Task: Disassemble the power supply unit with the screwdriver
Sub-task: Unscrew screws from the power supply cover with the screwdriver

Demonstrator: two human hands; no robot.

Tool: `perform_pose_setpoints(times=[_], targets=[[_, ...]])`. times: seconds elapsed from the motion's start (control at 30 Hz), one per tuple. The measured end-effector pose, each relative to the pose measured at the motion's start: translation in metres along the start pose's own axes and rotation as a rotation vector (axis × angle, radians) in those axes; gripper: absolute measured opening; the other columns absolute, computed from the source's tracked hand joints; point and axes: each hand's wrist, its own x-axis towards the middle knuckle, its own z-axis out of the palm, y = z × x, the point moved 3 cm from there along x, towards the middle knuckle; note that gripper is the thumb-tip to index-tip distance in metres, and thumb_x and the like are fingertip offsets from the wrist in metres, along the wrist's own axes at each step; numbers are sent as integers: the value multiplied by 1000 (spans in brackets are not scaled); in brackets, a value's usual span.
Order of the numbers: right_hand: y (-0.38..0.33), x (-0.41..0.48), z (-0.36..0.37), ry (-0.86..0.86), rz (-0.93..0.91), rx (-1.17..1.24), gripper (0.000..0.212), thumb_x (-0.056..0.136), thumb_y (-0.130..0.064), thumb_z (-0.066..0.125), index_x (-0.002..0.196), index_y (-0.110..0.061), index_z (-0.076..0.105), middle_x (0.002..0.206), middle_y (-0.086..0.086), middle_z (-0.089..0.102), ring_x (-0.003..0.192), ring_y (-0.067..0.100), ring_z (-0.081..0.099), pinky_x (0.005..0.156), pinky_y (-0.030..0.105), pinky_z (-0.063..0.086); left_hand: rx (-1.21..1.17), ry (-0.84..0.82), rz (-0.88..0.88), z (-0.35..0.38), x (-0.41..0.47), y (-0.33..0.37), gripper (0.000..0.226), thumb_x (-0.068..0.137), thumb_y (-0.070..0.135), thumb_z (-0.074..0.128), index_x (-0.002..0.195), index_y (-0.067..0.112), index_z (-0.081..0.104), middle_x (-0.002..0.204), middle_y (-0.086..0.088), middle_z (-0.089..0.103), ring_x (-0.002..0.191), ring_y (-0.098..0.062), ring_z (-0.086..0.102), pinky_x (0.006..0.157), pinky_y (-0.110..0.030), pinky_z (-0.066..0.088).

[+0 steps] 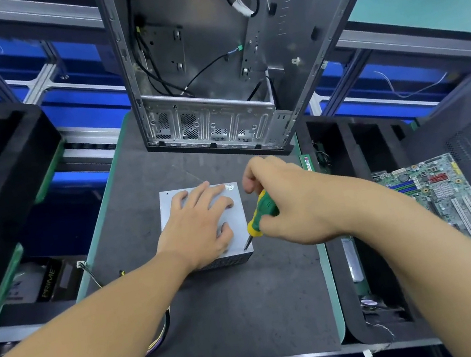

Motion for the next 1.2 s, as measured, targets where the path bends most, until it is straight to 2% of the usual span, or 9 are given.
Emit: perform_pose_setpoints(times=[0.1, 0.23, 0.33, 0.47, 0.6, 0.8, 0.93, 1.07, 1.2], targets=[[-1, 3, 4, 133, 64, -34, 31, 98, -55, 36, 103, -25, 33, 108, -1, 44, 91, 26, 51, 78, 44, 46, 0, -5, -2, -1, 0, 0, 49, 86, 42, 35, 132, 31, 47, 154, 6, 34, 148, -20, 22, 114, -46, 21], [-7, 6, 6, 245, -22, -196, 15, 103, -33, 38, 99, -21, 31, 98, 4, 52, 78, 32, 56, 68, 43, 47, 1, 6, 1, -2, 0, 1, 48, 86, 41, 36, 130, 28, 48, 151, 5, 39, 146, -22, 26, 112, -47, 24], [-9, 6, 5, 127, -70, -75, 13, 96, -22, 44, 105, -23, 35, 106, -1, 47, 84, 23, 50, 67, 38, 43, -10, 40, 8, -3, -1, 2, 41, 86, 40, 47, 124, 26, 52, 146, 2, 44, 143, -24, 33, 110, -48, 28], [-11, 3, 5, 73, -46, -62, 21, 91, -31, 49, 106, -25, 36, 111, -4, 41, 105, 22, 41, 75, 37, 40, -6, 19, 0, -1, 0, 1, 46, 85, 43, 41, 128, 30, 50, 150, 4, 39, 146, -22, 27, 112, -46, 24], [-9, 3, 6, 172, 23, -124, 27, 102, -49, 28, 99, -23, 32, 100, 1, 49, 85, 30, 54, 76, 47, 47, -1, 16, -1, -1, 0, 1, 51, 85, 42, 36, 131, 27, 49, 151, 5, 39, 146, -22, 27, 113, -47, 24], [-9, 5, 7, 135, -41, -27, 6, 99, -24, 40, 102, -23, 35, 104, 0, 44, 77, 24, 51, 64, 38, 39, -10, 59, 13, -3, 0, 2, 40, 85, 40, 45, 122, 26, 51, 146, 3, 45, 142, -24, 34, 109, -48, 29], [-10, 4, 6, 158, -24, -36, 12, 93, -26, 45, 102, -22, 36, 107, 0, 41, 85, 24, 45, 60, 34, 31, -19, 32, 15, -3, -1, 2, 47, 83, 43, 39, 126, 26, 52, 148, 3, 43, 144, -24, 31, 110, -47, 26], [-9, 3, 6, 254, 30, -106, 22, 102, -42, 32, 96, -22, 31, 99, 3, 46, 78, 30, 53, 64, 40, 41, -19, 33, 8, -2, 0, 1, 44, 86, 40, 43, 126, 25, 50, 148, 3, 42, 145, -23, 30, 111, -47, 27], [-7, 4, 6, 211, -18, -85, 8, 99, -22, 40, 100, -20, 33, 101, 2, 47, 79, 29, 52, 60, 37, 38, -34, 36, 11, -2, 0, 1, 41, 86, 40, 46, 125, 28, 50, 147, 6, 42, 144, -21, 30, 110, -46, 26]])
